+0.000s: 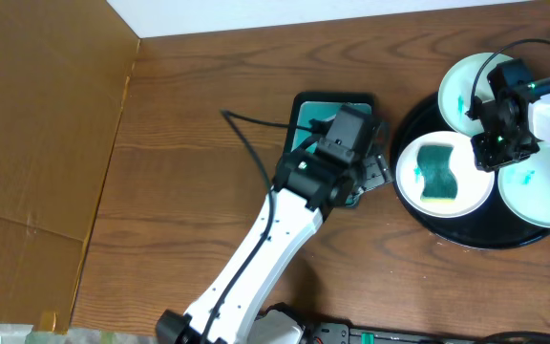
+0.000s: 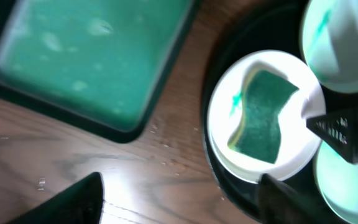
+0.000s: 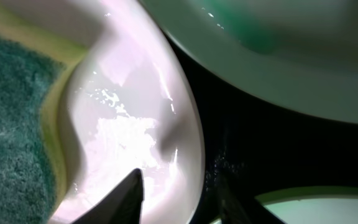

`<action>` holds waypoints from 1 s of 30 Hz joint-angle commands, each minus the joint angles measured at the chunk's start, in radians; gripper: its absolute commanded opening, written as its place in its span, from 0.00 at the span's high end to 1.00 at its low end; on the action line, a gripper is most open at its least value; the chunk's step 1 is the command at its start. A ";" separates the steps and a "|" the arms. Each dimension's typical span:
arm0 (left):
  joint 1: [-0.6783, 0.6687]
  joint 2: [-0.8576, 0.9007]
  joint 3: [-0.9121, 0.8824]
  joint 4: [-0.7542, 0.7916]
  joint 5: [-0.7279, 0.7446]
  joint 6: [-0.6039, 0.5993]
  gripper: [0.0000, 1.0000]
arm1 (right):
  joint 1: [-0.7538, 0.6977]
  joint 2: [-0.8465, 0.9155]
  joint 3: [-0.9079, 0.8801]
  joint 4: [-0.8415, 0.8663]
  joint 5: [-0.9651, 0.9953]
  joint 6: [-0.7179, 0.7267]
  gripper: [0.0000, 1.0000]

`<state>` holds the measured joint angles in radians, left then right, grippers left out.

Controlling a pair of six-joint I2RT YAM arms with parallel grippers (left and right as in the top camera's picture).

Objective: Clean dirty plates on tray and stack at the side
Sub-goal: 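Hold the plate with the right gripper and scrub it with the left-held sponge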

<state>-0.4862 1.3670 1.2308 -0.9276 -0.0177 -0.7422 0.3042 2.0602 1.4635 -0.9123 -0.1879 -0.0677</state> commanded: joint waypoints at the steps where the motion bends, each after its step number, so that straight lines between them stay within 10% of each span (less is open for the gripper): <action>1: 0.002 0.049 -0.002 0.051 0.107 0.080 0.25 | -0.009 0.006 0.003 0.004 0.007 0.012 0.68; 9: 0.002 0.183 -0.002 0.193 0.219 0.170 0.25 | -0.009 0.007 -0.030 0.023 0.007 0.013 0.98; 24: -0.043 0.400 -0.002 0.423 0.345 0.230 0.25 | -0.009 0.007 -0.056 0.058 -0.026 0.023 0.98; 30: -0.107 0.430 -0.002 0.463 0.154 0.166 0.31 | -0.009 0.007 -0.056 0.063 -0.026 0.023 0.98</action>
<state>-0.5697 1.7863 1.2308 -0.4679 0.2584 -0.5438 0.2974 2.0594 1.4303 -0.8532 -0.1848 -0.0509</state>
